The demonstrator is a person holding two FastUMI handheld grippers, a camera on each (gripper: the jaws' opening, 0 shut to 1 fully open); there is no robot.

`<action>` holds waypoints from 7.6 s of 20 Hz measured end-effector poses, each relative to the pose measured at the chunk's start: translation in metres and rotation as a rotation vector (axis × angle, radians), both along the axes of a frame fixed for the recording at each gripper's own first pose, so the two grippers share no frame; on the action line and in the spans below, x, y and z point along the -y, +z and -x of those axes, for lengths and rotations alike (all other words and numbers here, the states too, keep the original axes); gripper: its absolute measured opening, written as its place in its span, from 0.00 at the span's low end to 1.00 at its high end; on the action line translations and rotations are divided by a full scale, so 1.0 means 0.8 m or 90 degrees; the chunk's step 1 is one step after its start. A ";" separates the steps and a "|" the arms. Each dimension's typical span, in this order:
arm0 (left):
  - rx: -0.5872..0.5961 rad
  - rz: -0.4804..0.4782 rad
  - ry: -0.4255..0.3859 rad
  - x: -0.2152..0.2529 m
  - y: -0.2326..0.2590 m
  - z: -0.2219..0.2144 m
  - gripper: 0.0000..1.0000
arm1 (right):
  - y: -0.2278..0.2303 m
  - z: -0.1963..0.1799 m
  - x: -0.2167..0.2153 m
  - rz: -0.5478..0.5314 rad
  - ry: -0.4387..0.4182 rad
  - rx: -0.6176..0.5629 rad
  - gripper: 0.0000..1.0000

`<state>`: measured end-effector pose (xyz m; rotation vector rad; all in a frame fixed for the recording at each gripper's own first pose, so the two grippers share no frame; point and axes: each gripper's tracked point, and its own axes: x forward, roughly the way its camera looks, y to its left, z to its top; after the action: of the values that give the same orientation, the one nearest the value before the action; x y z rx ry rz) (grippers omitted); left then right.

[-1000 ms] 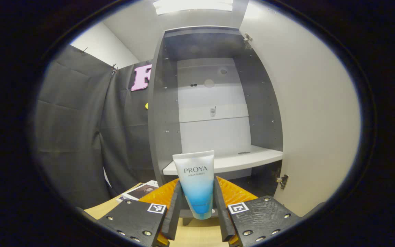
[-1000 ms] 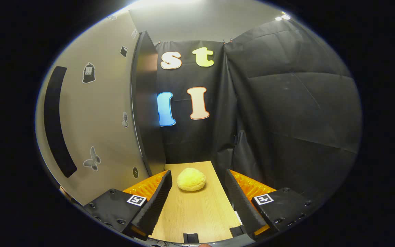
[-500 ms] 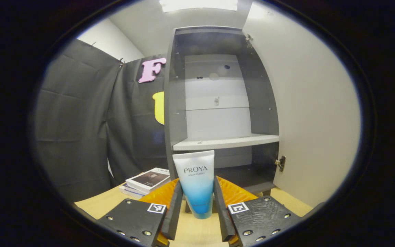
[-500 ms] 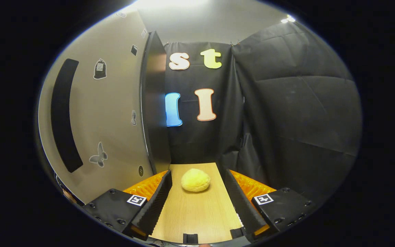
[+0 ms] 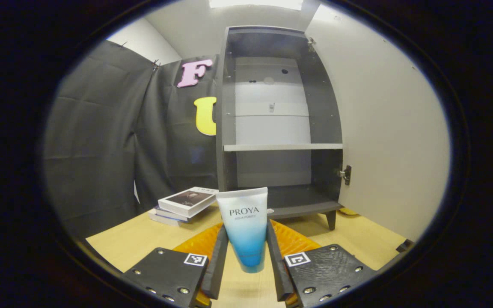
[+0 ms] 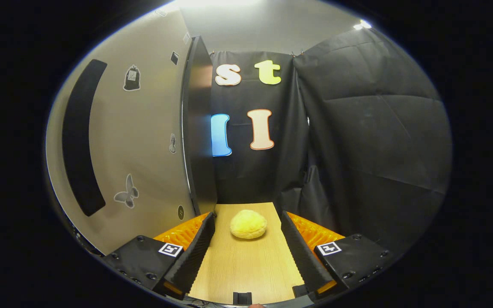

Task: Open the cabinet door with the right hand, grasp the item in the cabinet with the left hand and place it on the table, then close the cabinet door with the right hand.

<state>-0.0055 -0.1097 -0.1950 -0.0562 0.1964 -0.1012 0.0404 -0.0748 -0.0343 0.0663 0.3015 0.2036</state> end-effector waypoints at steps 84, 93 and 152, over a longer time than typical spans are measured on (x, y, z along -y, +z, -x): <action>0.038 -0.047 0.050 -0.231 0.157 -0.018 0.75 | 0.151 0.124 -0.054 0.024 -0.161 0.025 0.92; 0.048 -0.059 0.034 -0.268 0.158 -0.018 0.75 | 0.156 0.137 -0.089 0.024 -0.155 0.029 0.92; 0.063 -0.059 0.114 -0.284 0.238 0.024 0.75 | 0.149 0.081 -0.210 -0.054 0.144 0.102 0.97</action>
<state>-0.0245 0.1173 -0.0043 0.0231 0.0962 0.0831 -0.0243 0.0929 0.0849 0.0998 0.1390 0.4441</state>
